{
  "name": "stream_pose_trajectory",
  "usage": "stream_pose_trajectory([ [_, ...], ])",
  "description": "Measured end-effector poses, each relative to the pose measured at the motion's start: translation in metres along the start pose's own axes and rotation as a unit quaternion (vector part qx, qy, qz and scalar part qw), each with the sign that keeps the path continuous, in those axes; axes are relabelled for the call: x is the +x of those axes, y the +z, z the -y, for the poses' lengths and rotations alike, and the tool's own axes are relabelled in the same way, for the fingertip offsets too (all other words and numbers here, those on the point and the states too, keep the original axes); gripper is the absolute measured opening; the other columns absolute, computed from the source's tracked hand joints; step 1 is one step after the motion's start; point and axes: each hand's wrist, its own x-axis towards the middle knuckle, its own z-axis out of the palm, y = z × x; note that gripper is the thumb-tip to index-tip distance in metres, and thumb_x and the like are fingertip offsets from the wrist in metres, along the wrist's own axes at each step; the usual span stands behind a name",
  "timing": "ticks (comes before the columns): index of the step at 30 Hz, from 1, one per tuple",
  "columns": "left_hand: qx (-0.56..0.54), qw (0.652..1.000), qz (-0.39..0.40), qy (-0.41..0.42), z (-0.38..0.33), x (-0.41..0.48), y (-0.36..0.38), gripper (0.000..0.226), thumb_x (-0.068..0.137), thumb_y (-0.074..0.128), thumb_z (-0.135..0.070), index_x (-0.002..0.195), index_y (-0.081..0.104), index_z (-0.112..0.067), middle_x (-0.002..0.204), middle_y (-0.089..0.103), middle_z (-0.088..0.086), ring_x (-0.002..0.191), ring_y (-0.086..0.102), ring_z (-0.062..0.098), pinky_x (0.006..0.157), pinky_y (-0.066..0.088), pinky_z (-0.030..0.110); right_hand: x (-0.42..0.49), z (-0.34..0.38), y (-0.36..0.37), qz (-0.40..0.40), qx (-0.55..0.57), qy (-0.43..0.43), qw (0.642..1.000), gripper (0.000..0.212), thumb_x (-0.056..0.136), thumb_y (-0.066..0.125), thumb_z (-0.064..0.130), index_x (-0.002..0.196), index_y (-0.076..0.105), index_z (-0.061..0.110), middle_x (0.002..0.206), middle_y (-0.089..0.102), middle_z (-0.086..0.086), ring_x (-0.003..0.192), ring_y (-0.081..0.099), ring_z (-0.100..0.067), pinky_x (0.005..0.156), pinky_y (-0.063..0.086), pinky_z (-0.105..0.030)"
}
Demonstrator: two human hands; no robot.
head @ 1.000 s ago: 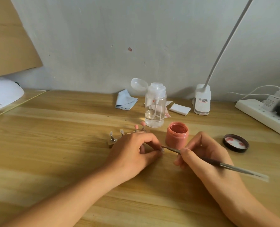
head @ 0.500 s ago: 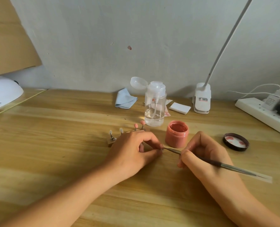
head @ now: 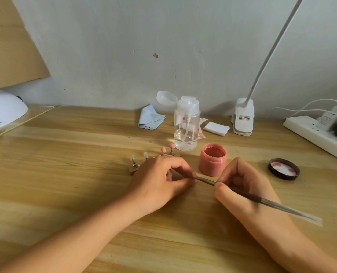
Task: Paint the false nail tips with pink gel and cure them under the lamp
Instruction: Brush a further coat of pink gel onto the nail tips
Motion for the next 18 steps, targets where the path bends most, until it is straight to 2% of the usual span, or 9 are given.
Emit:
stream_pose_trajectory([
  [4,-0.008,1.000,0.007,-0.001,-0.0006,-0.0006,-0.0004,0.014,0.079,0.081,-0.030,0.074,0.072,-0.040,0.038,0.041,-0.015,0.041,0.035,0.005,0.048,0.023,0.024,-0.0001,0.0014,-0.0007,0.004,-0.006,0.016,1.000,0.011,0.075,0.064,0.004,0.075,0.054,0.007,0.059,0.055,-0.011,0.055,0.045,-0.010,0.049,0.033,-0.020],
  [7,-0.012,1.000,0.008,-0.004,-0.0003,-0.0006,-0.0005,0.011,0.079,0.080,-0.030,0.076,0.073,-0.038,0.038,0.039,-0.013,0.042,0.033,0.006,0.049,0.024,0.027,-0.0008,0.0011,-0.0011,0.002,-0.006,0.021,1.000,0.012,0.075,0.064,0.004,0.073,0.053,0.008,0.057,0.052,-0.003,0.051,0.042,-0.007,0.047,0.032,-0.017],
  [12,-0.008,1.000,0.010,-0.002,0.0001,-0.0004,-0.0011,0.013,0.079,0.080,-0.030,0.077,0.072,-0.039,0.039,0.042,-0.015,0.042,0.034,0.006,0.048,0.023,0.023,-0.0007,0.0013,-0.0007,-0.002,-0.003,0.015,1.000,0.013,0.073,0.064,0.010,0.072,0.051,0.006,0.056,0.050,-0.006,0.051,0.040,-0.007,0.047,0.030,-0.017],
  [13,-0.007,1.000,0.011,0.002,0.0005,-0.0005,-0.0013,0.013,0.080,0.080,-0.029,0.077,0.072,-0.039,0.043,0.048,-0.018,0.043,0.035,0.006,0.048,0.025,0.023,-0.0010,0.0013,-0.0007,-0.006,0.005,0.012,1.000,0.016,0.075,0.065,0.013,0.073,0.051,0.005,0.057,0.051,-0.010,0.052,0.041,-0.008,0.047,0.031,-0.017],
  [15,-0.012,1.000,0.018,0.009,0.0012,0.0002,-0.0014,0.014,0.080,0.080,-0.027,0.079,0.072,-0.039,0.063,0.066,-0.023,0.046,0.038,0.005,0.052,0.031,0.026,-0.0007,0.0017,-0.0010,-0.023,0.043,0.006,0.999,0.021,0.078,0.067,0.015,0.074,0.051,0.002,0.060,0.058,-0.016,0.053,0.047,-0.009,0.048,0.034,-0.017],
  [16,-0.015,1.000,0.020,0.012,0.0017,0.0006,-0.0012,0.015,0.080,0.080,-0.026,0.081,0.072,-0.039,0.074,0.070,-0.023,0.048,0.039,0.005,0.053,0.034,0.028,-0.0001,0.0014,-0.0014,-0.031,0.062,0.005,0.998,0.019,0.079,0.066,0.010,0.074,0.051,0.001,0.060,0.061,-0.015,0.053,0.050,-0.008,0.049,0.036,-0.016],
  [18,-0.015,0.999,0.021,0.021,0.0029,0.0013,-0.0010,0.016,0.080,0.080,-0.026,0.083,0.072,-0.039,0.083,0.071,-0.026,0.050,0.039,0.004,0.054,0.035,0.028,0.0003,-0.0001,-0.0017,-0.033,0.075,0.011,0.997,0.019,0.085,0.066,-0.001,0.073,0.051,0.001,0.061,0.066,-0.013,0.055,0.056,-0.008,0.051,0.041,-0.015],
])
